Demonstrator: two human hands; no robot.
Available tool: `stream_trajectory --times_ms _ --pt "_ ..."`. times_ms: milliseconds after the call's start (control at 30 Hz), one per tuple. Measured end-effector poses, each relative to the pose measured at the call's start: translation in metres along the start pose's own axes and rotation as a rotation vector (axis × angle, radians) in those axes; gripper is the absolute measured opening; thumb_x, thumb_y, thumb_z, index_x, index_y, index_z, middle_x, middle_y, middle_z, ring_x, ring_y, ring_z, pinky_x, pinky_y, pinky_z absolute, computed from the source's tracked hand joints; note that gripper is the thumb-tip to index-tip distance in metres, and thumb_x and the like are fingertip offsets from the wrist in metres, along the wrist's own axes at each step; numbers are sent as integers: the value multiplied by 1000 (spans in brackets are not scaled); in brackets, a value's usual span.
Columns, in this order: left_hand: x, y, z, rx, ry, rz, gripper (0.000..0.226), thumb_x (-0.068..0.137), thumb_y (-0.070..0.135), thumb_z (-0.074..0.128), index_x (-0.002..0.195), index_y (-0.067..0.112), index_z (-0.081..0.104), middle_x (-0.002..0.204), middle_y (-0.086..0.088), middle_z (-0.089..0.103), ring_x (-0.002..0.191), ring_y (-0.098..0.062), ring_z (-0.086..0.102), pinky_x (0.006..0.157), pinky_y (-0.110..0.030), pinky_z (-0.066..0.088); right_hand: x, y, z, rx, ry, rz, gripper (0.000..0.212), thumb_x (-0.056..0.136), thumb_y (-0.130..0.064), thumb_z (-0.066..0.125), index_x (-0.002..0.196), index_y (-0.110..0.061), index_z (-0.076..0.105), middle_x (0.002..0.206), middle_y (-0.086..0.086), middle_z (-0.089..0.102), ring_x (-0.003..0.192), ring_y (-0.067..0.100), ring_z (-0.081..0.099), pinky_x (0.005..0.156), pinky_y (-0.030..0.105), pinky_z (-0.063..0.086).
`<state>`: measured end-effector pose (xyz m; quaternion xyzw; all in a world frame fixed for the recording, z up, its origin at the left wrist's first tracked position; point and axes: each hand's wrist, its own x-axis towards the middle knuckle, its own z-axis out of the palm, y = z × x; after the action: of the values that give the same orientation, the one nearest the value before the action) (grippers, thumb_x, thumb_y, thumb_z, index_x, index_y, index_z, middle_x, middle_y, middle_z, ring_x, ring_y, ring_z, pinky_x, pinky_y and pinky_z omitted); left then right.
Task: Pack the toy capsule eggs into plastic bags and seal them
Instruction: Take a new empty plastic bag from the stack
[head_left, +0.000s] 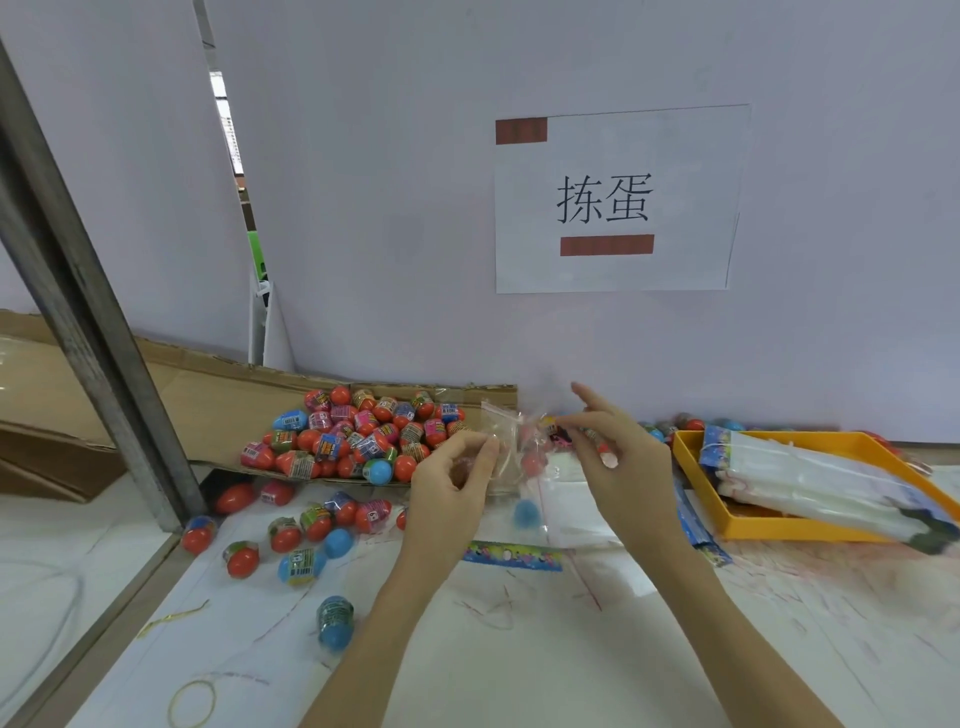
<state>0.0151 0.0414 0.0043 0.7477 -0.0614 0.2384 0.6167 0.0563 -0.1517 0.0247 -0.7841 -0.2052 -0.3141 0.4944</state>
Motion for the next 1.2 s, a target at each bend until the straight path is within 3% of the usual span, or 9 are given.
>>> stream_trajectory --times_ms 200,300,400,500,600,733,900,1100,1200 --pt "-1 -4 1 354 -7 264 12 100 31 69 104 20 72 90 9 64 74 -13 56 63 -22 47 -8 -15 9 52 -84 -152 31 96 -6 62 113 -31 71 105 -21 71 99 5 67 85 17 51" --pt "0 -6 1 369 -1 295 10 101 27 69 107 21 73 94 13 63 79 -9 59 66 -16 47 -11 -11 15 88 -229 -90 23 99 -21 69 118 -34 69 104 -20 71 96 6 67 81 13 50" --pt "2 -8 -1 375 18 312 9 100 25 70 108 22 73 98 18 64 86 -6 62 69 -14 50 -10 -7 18 120 -309 11 15 92 -25 77 105 -30 72 94 -17 71 90 12 68 76 17 53" --pt "2 -7 -3 406 35 283 20 96 42 68 110 27 71 97 27 62 88 -1 63 69 -11 50 -9 -6 17 183 -324 66 8 88 -25 80 90 -30 74 85 -14 72 83 13 69 74 19 55" --pt "1 -4 -8 394 49 192 35 86 62 72 113 40 66 93 29 64 87 3 62 68 -11 50 -5 -6 13 287 -242 140 6 91 -12 77 91 -17 73 87 -6 76 84 15 73 79 23 59" --pt "6 -1 -15 210 22 54 33 82 39 87 108 40 68 99 27 71 97 2 65 77 -10 51 1 -10 6 382 -204 282 4 94 -8 74 95 -11 72 86 -2 78 81 15 75 77 24 61" --pt "6 -2 -15 218 57 129 20 84 21 87 97 29 75 88 20 73 89 -4 68 76 -10 51 -2 -19 3 505 -467 439 27 87 -36 77 107 -19 80 97 -2 80 90 11 75 78 21 58" --pt "5 2 -14 229 36 165 28 78 49 84 99 36 71 96 25 70 97 -1 67 79 -13 53 -1 -19 3 499 -487 464 22 89 -40 73 105 -28 83 95 -3 80 86 6 71 75 16 55" --pt "5 5 -15 86 0 7 50 72 57 84 115 42 65 106 25 72 102 0 70 81 -15 56 1 -15 0 572 -408 518 22 94 -35 72 108 -21 82 102 3 81 98 15 76 87 25 60"
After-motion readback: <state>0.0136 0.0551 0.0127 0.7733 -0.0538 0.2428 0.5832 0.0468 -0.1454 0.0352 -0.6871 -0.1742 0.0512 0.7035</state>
